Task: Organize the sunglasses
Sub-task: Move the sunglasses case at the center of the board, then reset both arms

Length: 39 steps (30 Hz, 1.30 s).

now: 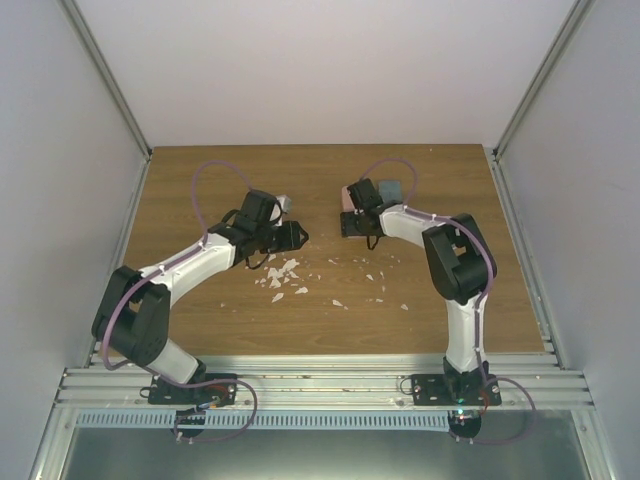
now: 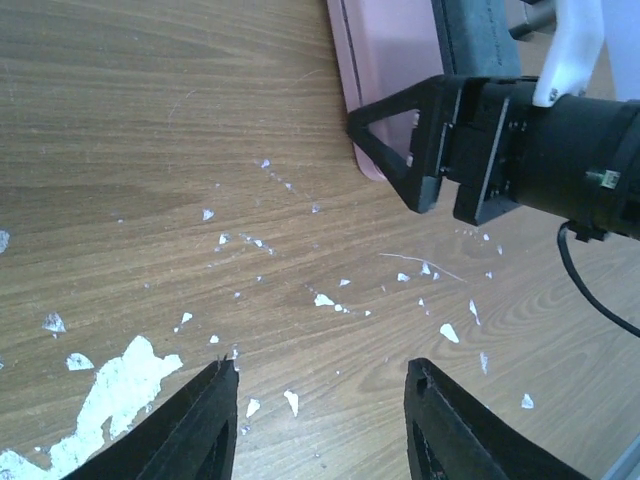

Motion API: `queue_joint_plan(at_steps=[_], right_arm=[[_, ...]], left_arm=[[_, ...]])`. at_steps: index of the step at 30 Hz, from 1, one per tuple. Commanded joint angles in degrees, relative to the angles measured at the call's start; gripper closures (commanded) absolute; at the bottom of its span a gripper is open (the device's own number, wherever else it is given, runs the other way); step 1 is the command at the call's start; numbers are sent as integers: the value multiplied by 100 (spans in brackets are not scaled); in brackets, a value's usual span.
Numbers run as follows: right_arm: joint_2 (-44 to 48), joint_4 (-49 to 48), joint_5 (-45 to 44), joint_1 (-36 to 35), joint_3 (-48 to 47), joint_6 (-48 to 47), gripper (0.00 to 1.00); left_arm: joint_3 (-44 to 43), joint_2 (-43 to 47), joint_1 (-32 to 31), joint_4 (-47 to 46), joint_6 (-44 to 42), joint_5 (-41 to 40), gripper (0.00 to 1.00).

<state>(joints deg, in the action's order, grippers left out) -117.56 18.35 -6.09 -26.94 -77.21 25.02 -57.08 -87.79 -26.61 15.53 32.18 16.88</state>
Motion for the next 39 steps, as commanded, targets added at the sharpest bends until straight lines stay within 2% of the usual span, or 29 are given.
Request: queue_joint_plan(at_steps=[1, 5, 8, 12, 15, 18, 23, 30, 35, 39], right_arm=[[-341, 142, 17, 13, -358, -125, 28], [-224, 323, 70, 12, -459, -29, 12], [202, 281, 191, 9, -354, -64, 1], [1046, 300, 185, 11, -11, -61, 0], [1936, 255, -44, 13, 545, 49, 0], [2931, 285, -763, 15, 1211, 206, 0], [4846, 515, -2053, 50, 2262, 465, 0], [7294, 1096, -3087, 66, 2958, 610, 0], [8442, 1378, -3595, 64, 3036, 499, 0], [8934, 1619, -3924, 65, 2886, 525, 0]], left_arm=[[91, 191, 38, -131, 51, -52, 51], [124, 344, 40, -137, 29, -81, 40], [149, 572, 42, -122, -17, -212, 33], [120, 977, 41, -39, -134, -354, 26], [135, 1402, 40, 24, -324, -541, 13], [167, 1894, 41, 144, -503, -855, 2], [270, 2793, 33, 137, -683, -1279, 1], [935, 4432, 27, -329, -963, -2159, 1], [1130, 5234, 29, -317, -1199, -2571, 1], [1192, 5699, 29, -284, -1363, -2867, 1]])
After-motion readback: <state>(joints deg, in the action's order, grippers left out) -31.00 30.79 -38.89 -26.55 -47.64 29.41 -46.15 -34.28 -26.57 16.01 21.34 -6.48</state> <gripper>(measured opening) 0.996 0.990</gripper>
